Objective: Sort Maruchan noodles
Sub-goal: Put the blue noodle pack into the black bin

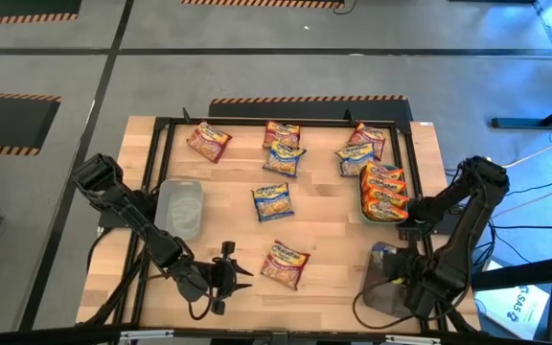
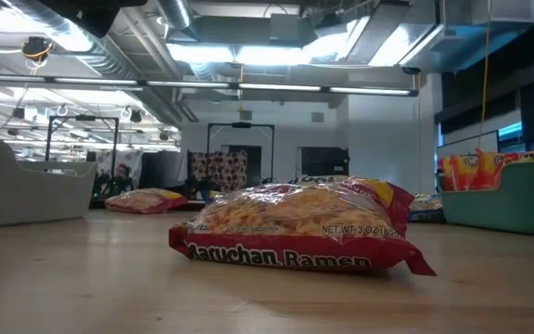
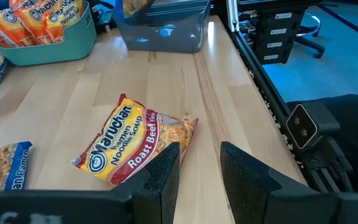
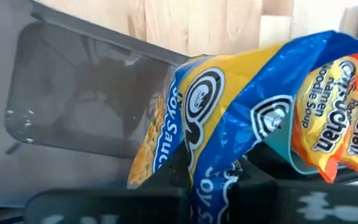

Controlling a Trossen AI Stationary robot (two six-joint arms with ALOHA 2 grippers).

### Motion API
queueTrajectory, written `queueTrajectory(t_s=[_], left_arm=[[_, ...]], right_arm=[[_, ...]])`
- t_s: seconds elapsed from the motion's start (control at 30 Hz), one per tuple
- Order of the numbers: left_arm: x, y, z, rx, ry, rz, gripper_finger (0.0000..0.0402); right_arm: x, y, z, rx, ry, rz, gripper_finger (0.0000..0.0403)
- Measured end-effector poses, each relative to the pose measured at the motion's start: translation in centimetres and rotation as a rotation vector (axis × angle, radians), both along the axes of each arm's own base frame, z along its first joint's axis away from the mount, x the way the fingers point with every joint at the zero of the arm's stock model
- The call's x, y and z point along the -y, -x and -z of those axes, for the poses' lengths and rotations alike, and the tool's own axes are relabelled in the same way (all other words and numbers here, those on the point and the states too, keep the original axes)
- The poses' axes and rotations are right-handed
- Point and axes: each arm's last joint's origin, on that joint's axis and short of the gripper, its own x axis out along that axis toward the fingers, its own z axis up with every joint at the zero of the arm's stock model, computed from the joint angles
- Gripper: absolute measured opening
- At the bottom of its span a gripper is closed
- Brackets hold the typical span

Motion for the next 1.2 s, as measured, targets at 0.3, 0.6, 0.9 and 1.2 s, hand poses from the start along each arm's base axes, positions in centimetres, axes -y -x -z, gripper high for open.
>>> queueTrajectory(t_s=[0.3, 0.6, 0.9, 1.2], left_arm=[[0.0, 0.0, 0.0, 0.000, 0.001, 0.000, 0.0110], [0.0, 0.0, 0.0, 0.000, 0.002, -0.001, 0.0110], [-0.1, -0.1, 0.0, 0.000, 0.003, -0.005, 0.0110], [-0.1, -0.1, 0.0, 0.000, 0.003, -0.005, 0.0110]], right_arm=[[0.1, 0.2, 3.3, -0.022, -0.038, 0.007, 0.0019], [-0.5, 0.0, 2.9, -0.032, -0.104, 0.011, 0.0019], [-0.5, -0.3, 0.2, -0.115, -0.145, 0.078, 0.0018], [0.5, -1.6, 0.2, -0.256, -0.218, 0.126, 0.0018]])
